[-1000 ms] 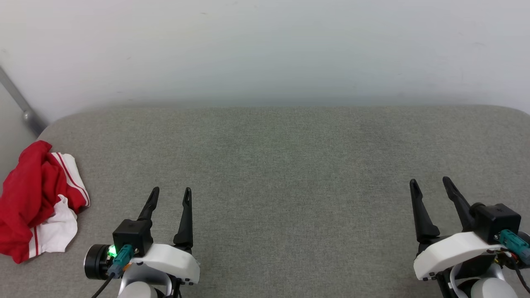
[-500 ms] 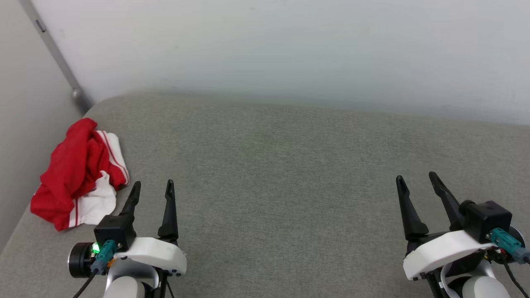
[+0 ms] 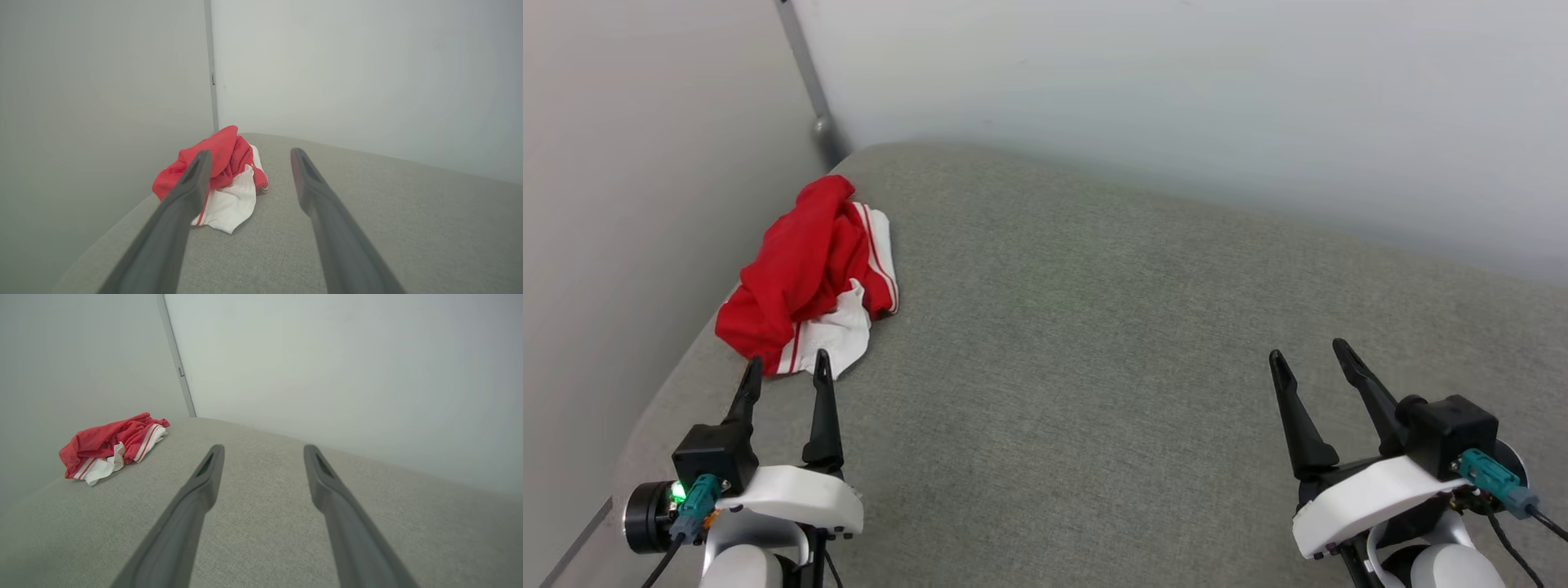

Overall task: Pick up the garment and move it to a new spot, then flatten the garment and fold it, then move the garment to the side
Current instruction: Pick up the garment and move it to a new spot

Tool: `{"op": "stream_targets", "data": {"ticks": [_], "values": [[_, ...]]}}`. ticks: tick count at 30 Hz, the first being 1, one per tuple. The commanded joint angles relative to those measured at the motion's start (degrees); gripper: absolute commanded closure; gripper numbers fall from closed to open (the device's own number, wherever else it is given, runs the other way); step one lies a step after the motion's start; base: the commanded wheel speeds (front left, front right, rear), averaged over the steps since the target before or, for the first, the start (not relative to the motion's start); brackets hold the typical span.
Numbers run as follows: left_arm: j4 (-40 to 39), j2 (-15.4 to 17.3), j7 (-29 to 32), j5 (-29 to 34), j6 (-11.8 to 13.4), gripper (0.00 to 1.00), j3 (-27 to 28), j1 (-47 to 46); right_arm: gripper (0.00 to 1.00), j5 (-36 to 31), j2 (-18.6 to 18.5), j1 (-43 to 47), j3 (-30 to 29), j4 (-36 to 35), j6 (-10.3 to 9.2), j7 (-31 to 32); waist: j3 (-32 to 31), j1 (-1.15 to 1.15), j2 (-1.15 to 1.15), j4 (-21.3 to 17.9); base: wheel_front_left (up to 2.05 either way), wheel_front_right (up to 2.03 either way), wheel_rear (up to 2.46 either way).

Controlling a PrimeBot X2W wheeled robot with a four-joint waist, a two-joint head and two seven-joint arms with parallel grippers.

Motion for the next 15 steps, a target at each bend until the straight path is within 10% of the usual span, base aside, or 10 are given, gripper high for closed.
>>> {"op": "stream_targets", "data": {"ticks": [1, 15], "values": [[-0.10, -0.09, -0.15, 0.30, -0.12, 0.00, 0.18, 0.55, 0.00, -0.04, 0.11, -0.70, 0.18, -0.11, -0.01, 0.09, 0.21, 0.00, 0.00, 1.66, 0.00, 0.00, 0.00], [-0.02, -0.53, -0.16, 1.21, -0.46, 0.00, 0.39, -0.82, 0.00, -0.94, 0.11, -1.45, 0.06, -0.65, -0.01, 0.64, 1.29, 0.00, 0.00, 3.78, 0.00, 0.00, 0.00]]}}
